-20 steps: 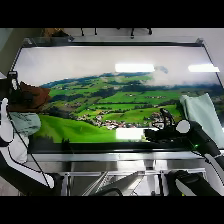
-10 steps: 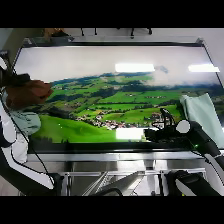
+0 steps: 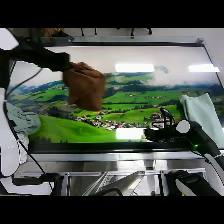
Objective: Fold the shirts.
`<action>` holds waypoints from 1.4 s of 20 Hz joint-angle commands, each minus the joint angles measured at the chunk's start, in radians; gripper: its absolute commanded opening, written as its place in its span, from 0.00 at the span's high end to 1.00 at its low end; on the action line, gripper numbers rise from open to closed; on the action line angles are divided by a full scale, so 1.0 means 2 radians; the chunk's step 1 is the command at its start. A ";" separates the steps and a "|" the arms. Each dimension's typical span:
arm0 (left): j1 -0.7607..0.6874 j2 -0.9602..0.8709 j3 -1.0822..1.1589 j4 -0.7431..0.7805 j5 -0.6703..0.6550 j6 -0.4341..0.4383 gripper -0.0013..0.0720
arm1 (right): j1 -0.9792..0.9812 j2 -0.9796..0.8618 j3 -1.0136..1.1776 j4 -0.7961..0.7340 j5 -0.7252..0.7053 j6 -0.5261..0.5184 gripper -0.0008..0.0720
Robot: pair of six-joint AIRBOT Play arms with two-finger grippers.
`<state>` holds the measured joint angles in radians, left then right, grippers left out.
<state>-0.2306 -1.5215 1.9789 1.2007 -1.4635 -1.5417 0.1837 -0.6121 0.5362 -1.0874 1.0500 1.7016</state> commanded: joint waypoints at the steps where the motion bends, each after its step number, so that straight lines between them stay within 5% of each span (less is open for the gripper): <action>1: -0.096 0.004 -0.058 -0.021 0.034 -0.011 0.96 | 0.000 0.000 0.000 0.000 0.000 0.000 0.96; 5: -0.135 -0.018 -0.160 -0.022 0.101 -0.011 0.95 | -0.001 0.000 0.012 0.000 0.005 -0.002 0.96; 6: -0.136 -0.026 -0.168 -0.022 0.105 -0.011 0.60 | -0.004 0.000 0.025 0.000 0.013 -0.002 0.95; 7: -0.131 -0.033 -0.168 -0.023 0.100 -0.012 0.02 | -0.012 0.000 0.040 -0.001 0.023 -0.006 0.95; 8: -0.121 -0.038 -0.159 -0.022 0.085 -0.014 0.04 | -0.023 0.000 0.060 0.000 0.035 -0.025 0.94; 10: -0.093 -0.044 -0.122 -0.022 0.021 -0.015 0.04 | -0.055 0.000 0.098 0.000 0.061 -0.050 0.52; 13: -0.049 -0.033 -0.111 -0.021 -0.069 -0.010 0.04 | -0.106 -0.001 0.140 0.000 0.072 -0.082 0.49; 15: -0.032 0.005 -0.185 -0.021 -0.072 -0.009 0.04 | -0.140 -0.012 0.151 0.005 0.072 -0.101 0.49; 19: -0.051 0.118 -0.436 -0.041 0.056 -0.009 0.04 | -0.166 -0.070 0.152 0.019 0.073 -0.179 0.45; 21: -0.080 0.158 -0.551 -0.080 0.143 -0.010 0.04 | -0.166 -0.107 0.152 0.028 0.069 -0.208 0.28; 22: -0.098 0.171 -0.601 -0.105 0.191 -0.010 0.04 | -0.166 -0.124 0.152 0.046 0.066 -0.226 0.28; 28: -0.196 0.163 -0.715 -0.205 0.372 -0.010 0.04 | -0.165 -0.223 0.152 0.144 0.044 -0.309 0.28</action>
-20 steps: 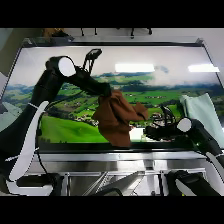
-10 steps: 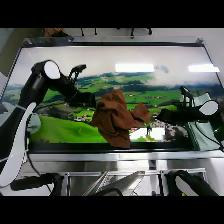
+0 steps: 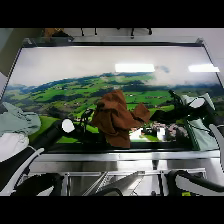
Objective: Fold the shirts.
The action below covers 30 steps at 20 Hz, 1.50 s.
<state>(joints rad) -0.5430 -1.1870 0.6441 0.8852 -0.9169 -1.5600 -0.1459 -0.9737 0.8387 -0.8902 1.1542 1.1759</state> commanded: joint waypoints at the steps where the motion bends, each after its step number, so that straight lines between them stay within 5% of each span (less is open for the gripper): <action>1: -0.050 -0.019 -0.042 -0.051 0.113 0.000 0.04 | -0.001 -0.056 0.000 0.053 -0.013 -0.051 0.28; 6: -0.082 -0.113 0.037 -0.046 0.135 0.000 0.10 | 0.000 -0.093 0.000 0.076 -0.022 -0.071 0.28; 9: -0.082 -0.145 0.078 -0.046 0.127 0.000 0.82 | 0.000 -0.102 0.000 0.119 -0.035 -0.089 0.30; 10: -0.082 -0.148 0.086 -0.046 0.121 0.003 0.96 | 0.000 -0.102 0.000 0.135 -0.041 -0.103 0.31; 13: -0.080 -0.136 0.091 -0.038 0.106 0.018 0.96 | -0.001 -0.102 0.002 0.169 -0.042 -0.129 0.61; 15: -0.069 -0.115 0.091 -0.003 0.083 0.016 0.96 | -0.001 -0.102 0.006 0.169 -0.042 -0.129 0.94; 19: -0.009 -0.039 0.093 0.027 0.008 0.013 0.96 | -0.006 -0.083 0.038 0.177 -0.005 -0.128 0.96; 24: 0.154 0.135 0.212 0.084 -0.146 0.013 0.96 | -0.096 0.024 0.188 0.353 0.084 -0.129 0.96; 30: 0.346 0.254 0.452 0.080 -0.162 0.052 0.96 | -0.173 0.144 0.373 0.428 0.036 -0.153 0.96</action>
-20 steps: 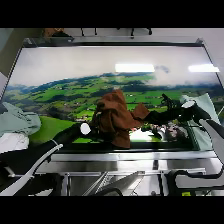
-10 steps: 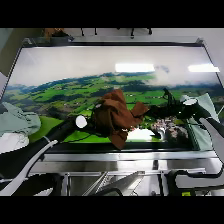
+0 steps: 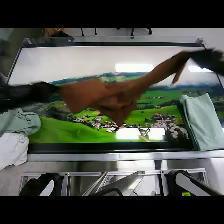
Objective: Fold the shirts.
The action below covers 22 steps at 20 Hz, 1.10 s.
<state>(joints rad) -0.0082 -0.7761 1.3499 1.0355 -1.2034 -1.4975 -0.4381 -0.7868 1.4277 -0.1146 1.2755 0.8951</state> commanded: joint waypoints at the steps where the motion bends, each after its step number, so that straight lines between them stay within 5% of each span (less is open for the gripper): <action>1: 0.099 0.057 0.128 0.006 -0.019 0.030 0.96 | -0.027 0.063 0.095 0.039 -0.039 -0.019 0.96; 7: 0.229 0.060 0.187 0.031 -0.023 0.038 0.96 | -0.027 0.107 0.125 -0.061 -0.105 -0.024 0.96; 10: 0.215 0.020 0.137 -0.070 -0.025 0.073 0.96 | -0.027 0.062 0.123 -0.053 -0.063 -0.023 0.96; 15: 0.097 -0.124 0.021 -0.086 0.019 0.082 0.96 | 0.056 -0.095 0.056 -0.050 -0.024 -0.030 0.96; 19: 0.041 -0.290 -0.035 -0.081 0.090 0.087 0.96 | 0.170 -0.281 0.029 -0.148 -0.090 -0.029 0.96; 22: 0.037 -0.410 -0.015 -0.084 0.087 0.087 0.96 | 0.204 -0.389 0.033 -0.137 -0.128 -0.029 0.96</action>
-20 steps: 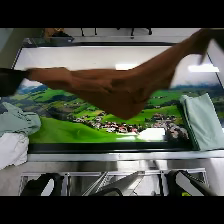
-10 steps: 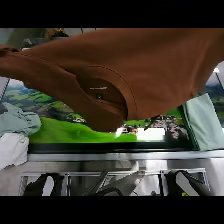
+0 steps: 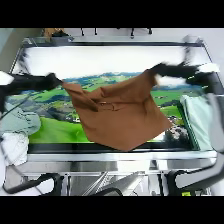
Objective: Fold the shirts.
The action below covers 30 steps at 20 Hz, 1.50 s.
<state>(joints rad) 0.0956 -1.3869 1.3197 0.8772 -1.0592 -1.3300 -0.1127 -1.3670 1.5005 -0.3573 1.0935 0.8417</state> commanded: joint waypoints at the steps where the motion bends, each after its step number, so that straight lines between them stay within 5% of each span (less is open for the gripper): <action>1: -0.015 -0.135 0.016 -0.005 0.007 0.003 0.96 | 0.042 -0.116 0.000 -0.010 -0.040 -0.002 0.96; 2: -0.014 -0.155 0.032 -0.004 -0.002 0.003 0.96 | 0.039 -0.121 0.004 -0.011 -0.040 -0.002 0.92; 3: -0.014 -0.169 0.048 -0.004 -0.011 0.003 0.96 | 0.032 -0.117 0.008 -0.011 -0.037 -0.002 0.67; 4: -0.014 -0.181 0.065 -0.003 -0.017 0.003 0.96 | 0.018 -0.107 0.014 -0.013 -0.022 0.000 0.57; 9: -0.014 -0.194 0.117 -0.002 -0.034 0.011 0.96 | -0.089 -0.006 -0.004 -0.138 0.080 0.139 0.57; 14: -0.014 -0.194 0.135 -0.003 -0.045 0.012 0.96 | -0.135 0.158 -0.203 -0.324 0.099 0.266 0.57; 16: -0.014 -0.194 0.135 -0.003 -0.046 0.012 0.96 | -0.138 0.231 -0.311 -0.357 0.087 0.305 0.24; 17: -0.014 -0.194 0.135 -0.003 -0.046 0.012 0.96 | -0.138 0.261 -0.357 -0.358 0.074 0.313 0.23; 23: -0.014 -0.194 0.135 -0.003 -0.046 0.012 0.96 | -0.138 0.333 -0.505 -0.335 0.006 0.308 0.24; 30: -0.014 -0.194 0.135 -0.003 -0.047 0.012 0.96 | -0.138 0.247 -0.507 -0.209 -0.065 0.181 0.34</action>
<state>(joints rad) 0.0677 -1.7748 1.5887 0.8711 -1.1522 -1.3071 -0.3885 -0.8043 0.5003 -0.8940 1.0416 1.3293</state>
